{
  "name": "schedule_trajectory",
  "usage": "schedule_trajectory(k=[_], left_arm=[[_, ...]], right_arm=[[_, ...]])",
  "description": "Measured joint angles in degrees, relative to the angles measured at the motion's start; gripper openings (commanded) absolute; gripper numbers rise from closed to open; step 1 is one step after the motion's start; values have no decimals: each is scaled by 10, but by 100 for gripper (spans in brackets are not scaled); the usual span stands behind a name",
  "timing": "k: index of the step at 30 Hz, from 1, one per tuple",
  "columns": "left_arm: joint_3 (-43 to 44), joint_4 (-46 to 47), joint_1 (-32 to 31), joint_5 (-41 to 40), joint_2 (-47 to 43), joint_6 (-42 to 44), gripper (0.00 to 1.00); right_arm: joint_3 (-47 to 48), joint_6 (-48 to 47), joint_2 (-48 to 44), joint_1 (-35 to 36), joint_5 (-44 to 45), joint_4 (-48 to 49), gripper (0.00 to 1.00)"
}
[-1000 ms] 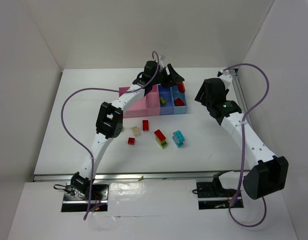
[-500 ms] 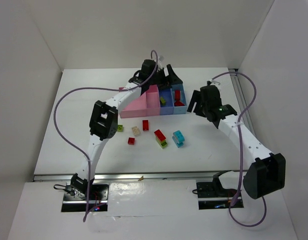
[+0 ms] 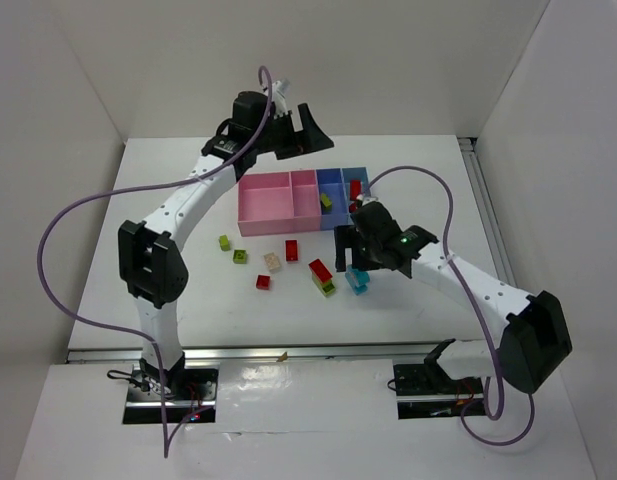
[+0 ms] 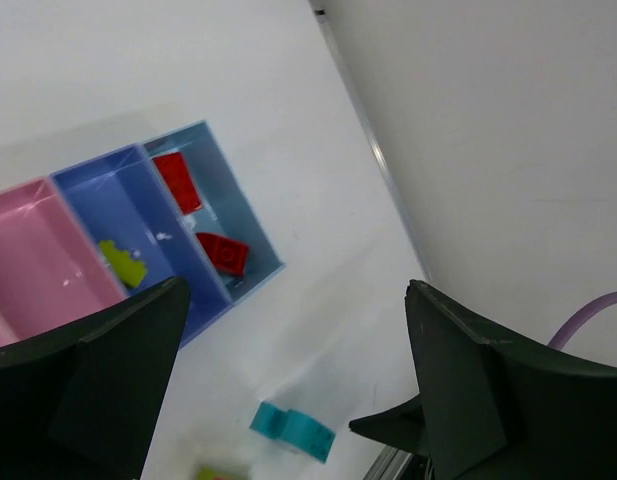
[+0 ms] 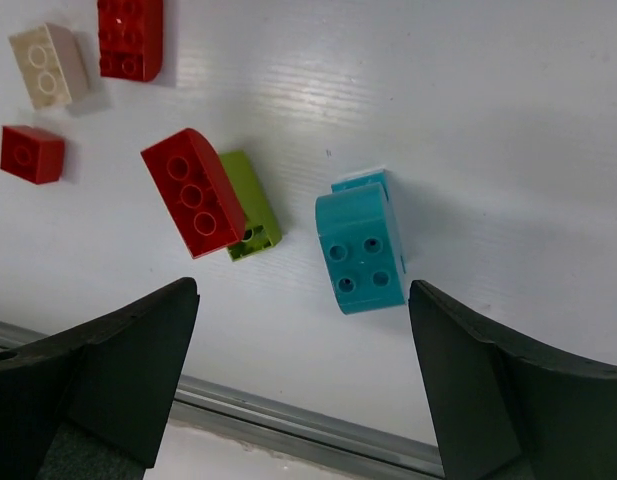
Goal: Sort the legos into containers by color
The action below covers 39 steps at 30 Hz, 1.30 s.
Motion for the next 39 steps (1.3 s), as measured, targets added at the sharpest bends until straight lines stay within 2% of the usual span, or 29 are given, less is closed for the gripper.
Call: schedule_trajectory(k=[8, 11, 18, 22, 23, 27, 31, 34, 36, 39], left_arm=[[-56, -44, 21, -9, -12, 26, 100], [-57, -50, 23, -9, -12, 28, 98], [-57, -51, 27, -5, -12, 29, 97], [-57, -51, 28, -2, -12, 30, 97], [-57, -51, 29, 0, -12, 32, 97], [-57, -55, 42, 24, -12, 45, 92], [-64, -49, 76, 102, -13, 68, 92], [-100, -22, 104, 196, -21, 87, 92], [-134, -2, 115, 265, -26, 89, 92], [-188, 56, 111, 348, -32, 78, 92]], right_arm=[[-29, -9, 44, 8, 14, -7, 88], [-33, -11, 47, 8, 22, -10, 84], [-34, -24, 75, 8, 26, -4, 67], [-34, -32, 92, 8, 25, 0, 38], [-33, -34, 94, 8, 28, 0, 27], [-13, -34, 91, 2, 33, -7, 17], [44, -51, 68, -32, 4, -12, 15], [95, -70, 45, -93, -59, -1, 15], [114, -80, 31, -138, -111, 10, 15], [118, -81, 27, -207, -248, 40, 15]])
